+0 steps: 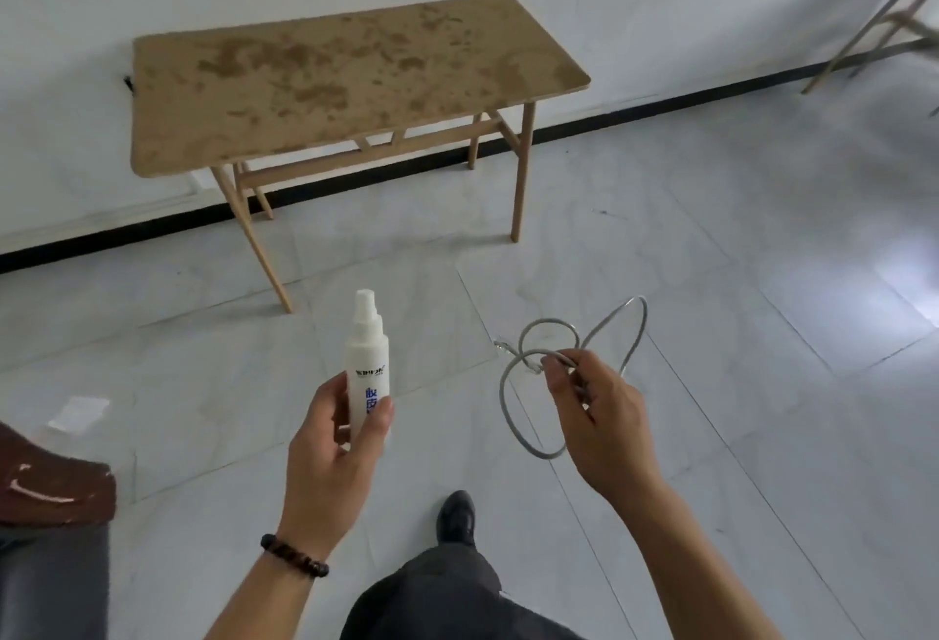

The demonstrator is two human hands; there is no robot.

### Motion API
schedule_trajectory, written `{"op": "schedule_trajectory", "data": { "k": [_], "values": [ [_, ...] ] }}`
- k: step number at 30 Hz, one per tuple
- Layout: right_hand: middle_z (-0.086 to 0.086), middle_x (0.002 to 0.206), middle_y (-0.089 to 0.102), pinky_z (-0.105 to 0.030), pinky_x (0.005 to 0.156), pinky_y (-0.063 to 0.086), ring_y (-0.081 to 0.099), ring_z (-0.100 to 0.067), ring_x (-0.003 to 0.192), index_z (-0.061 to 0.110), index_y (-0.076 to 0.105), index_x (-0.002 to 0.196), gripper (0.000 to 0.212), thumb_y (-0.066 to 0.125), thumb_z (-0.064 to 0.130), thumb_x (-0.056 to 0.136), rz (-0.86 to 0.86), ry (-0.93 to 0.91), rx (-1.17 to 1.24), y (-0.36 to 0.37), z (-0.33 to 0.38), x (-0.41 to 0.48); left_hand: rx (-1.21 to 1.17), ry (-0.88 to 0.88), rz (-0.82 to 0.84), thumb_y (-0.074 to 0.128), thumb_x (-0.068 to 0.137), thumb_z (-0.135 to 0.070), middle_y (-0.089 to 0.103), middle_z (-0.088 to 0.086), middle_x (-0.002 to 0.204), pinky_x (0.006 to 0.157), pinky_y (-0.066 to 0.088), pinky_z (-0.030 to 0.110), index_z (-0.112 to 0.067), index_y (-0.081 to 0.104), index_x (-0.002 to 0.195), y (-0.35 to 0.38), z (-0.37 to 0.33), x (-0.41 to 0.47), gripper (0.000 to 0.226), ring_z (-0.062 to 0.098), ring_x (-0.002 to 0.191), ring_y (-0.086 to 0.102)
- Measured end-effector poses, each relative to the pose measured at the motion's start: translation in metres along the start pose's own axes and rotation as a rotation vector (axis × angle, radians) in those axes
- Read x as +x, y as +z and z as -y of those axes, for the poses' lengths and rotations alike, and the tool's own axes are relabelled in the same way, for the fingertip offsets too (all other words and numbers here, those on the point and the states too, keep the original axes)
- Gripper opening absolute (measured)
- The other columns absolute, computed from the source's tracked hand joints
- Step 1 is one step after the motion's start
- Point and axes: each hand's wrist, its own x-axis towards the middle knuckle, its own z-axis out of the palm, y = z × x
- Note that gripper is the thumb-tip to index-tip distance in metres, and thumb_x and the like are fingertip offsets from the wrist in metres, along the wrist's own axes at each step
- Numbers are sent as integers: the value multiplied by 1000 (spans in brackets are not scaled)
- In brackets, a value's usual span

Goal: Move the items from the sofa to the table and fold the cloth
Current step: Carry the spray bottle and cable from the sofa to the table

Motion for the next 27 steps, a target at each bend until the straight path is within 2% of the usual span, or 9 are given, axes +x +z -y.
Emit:
{"op": "schedule_trajectory", "data": {
  "k": [5,8,10,12,15,18,20,24,27],
  "values": [
    [12,79,66,-26,69,49,63,-6,80,24,65,98,25,50,43,96,-157,0,27,-49,-1,116,-3,97,100,68,83,-44,67,-10,96,65,54,18,-27,55,114,81,-75,134,38,8,83,65],
    [13,80,66,-27,69,50,64,-7,80,23,66,97,25,50,42,96,-224,16,59,-59,-25,180,3,115,143,63,80,-44,67,-12,96,64,53,16,-25,56,116,131,-95,198,42,8,85,66],
    [14,78,65,-26,66,48,63,-8,78,23,66,96,20,53,38,97,-235,45,60,-56,-50,228,16,117,164,63,77,-51,67,-16,96,65,53,17,-27,56,116,164,-96,239,46,7,87,66],
    [15,77,65,-24,65,47,62,-6,76,25,65,96,17,54,37,98,-215,73,55,-52,-77,282,40,91,170,65,79,-54,66,-19,95,66,54,17,-33,55,112,199,-92,282,40,7,87,66],
    [15,75,64,-25,65,45,61,-6,76,27,64,96,16,53,37,98,-150,102,52,-52,-107,372,70,19,146,66,80,-46,68,-14,94,66,54,17,-38,54,108,247,-91,347,31,6,86,65],
    [14,74,64,-27,65,46,61,-7,75,26,63,96,18,51,39,98,-96,78,69,-65,-109,465,114,-21,125,65,78,-46,67,-22,95,67,55,23,-41,54,108,277,-114,415,32,4,87,66],
    [11,75,65,-34,66,51,62,-11,75,24,63,97,21,49,40,98,-64,25,64,-76,-99,538,119,-8,80,65,79,-45,66,-22,96,70,56,27,-36,55,112,295,-141,466,36,4,87,66],
    [8,77,65,-39,70,51,61,-15,78,25,64,99,19,50,38,99,1,-63,34,-86,-73,665,93,16,-57,68,79,-41,62,-10,110,65,52,17,-30,54,116,320,-184,552,40,8,95,65],
    [9,70,62,-37,64,49,57,-13,70,26,63,97,22,48,41,100,41,-130,28,-77,-61,740,56,6,-129,68,76,-40,63,-6,111,68,51,11,-25,58,111,335,-195,607,40,8,98,64]
  ]
}}
